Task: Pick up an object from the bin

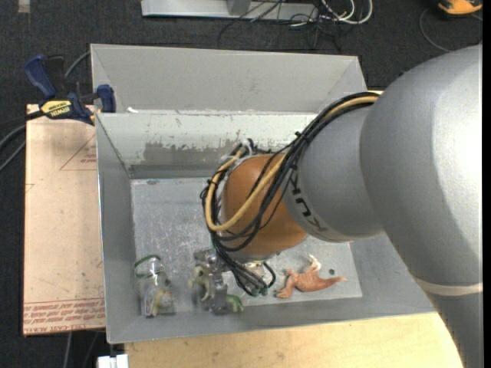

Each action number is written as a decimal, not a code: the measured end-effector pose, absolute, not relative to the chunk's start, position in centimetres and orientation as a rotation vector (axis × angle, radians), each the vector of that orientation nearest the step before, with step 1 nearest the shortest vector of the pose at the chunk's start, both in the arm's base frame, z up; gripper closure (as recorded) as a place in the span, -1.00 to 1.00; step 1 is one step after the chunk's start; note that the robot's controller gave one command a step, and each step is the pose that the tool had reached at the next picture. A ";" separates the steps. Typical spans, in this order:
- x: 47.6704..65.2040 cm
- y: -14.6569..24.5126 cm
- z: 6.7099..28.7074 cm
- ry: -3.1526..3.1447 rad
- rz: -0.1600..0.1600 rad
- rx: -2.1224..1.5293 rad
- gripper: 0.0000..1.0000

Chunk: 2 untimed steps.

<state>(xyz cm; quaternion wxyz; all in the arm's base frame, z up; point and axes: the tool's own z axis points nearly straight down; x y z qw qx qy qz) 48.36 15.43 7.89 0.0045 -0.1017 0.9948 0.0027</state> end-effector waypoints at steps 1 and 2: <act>48.1 15.4 9.8 3.124 0.007 -0.318 1.00; 48.3 15.5 11.4 3.119 0.009 -0.318 1.00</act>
Offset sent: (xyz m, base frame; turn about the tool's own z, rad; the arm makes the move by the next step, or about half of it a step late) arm 0.0001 -0.0001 0.0351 0.0000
